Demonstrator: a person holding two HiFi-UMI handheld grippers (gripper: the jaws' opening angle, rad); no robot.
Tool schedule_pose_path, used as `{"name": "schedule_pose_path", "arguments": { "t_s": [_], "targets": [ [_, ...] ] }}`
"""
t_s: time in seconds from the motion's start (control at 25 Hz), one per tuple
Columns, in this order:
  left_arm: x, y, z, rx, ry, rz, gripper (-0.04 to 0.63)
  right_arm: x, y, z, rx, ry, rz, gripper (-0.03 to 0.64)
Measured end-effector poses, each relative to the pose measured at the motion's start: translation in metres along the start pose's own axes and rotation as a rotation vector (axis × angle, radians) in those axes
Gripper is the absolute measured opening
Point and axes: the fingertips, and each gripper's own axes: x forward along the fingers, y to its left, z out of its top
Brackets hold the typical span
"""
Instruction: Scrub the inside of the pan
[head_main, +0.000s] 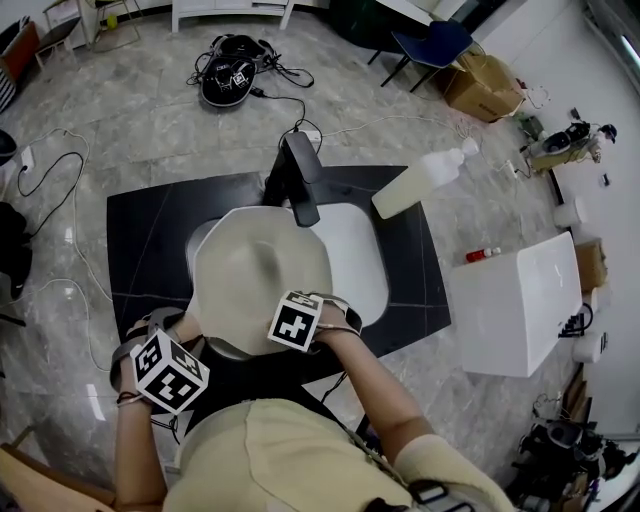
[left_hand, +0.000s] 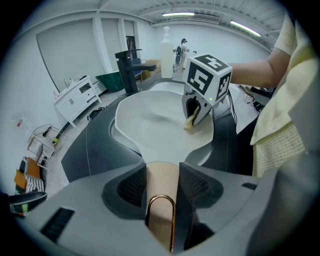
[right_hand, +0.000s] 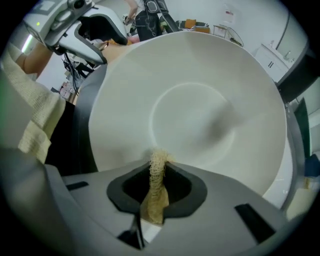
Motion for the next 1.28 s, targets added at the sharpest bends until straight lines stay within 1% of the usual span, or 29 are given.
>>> {"name": "schedule_pose_path", "arguments": {
  "t_s": [0.24,0.4,0.6,0.92,1.0,1.28],
  "targets": [
    [0.000,0.000,0.000,-0.006,-0.005,0.004,0.210,0.004,-0.043,-0.019,-0.079,0.119,-0.213,0.071],
    [-0.001,-0.001,0.001,-0.009,-0.006,0.003,0.210,0.002,-0.064,-0.022,-0.106,0.142,-0.320,0.071],
    [-0.001,0.000,0.001,-0.012,-0.012,0.007,0.210,-0.002,-0.092,-0.019,-0.131,0.131,-0.453,0.071],
    [-0.001,0.001,0.000,-0.023,-0.017,0.008,0.210,-0.014,-0.130,-0.002,-0.174,0.075,-0.646,0.071],
    [-0.001,0.002,0.000,-0.025,-0.018,0.010,0.210,-0.017,-0.137,0.002,-0.186,0.058,-0.683,0.071],
    [-0.001,0.002,-0.001,-0.035,-0.027,0.010,0.210,-0.023,-0.153,0.018,-0.239,0.033,-0.767,0.071]
  ]
}}
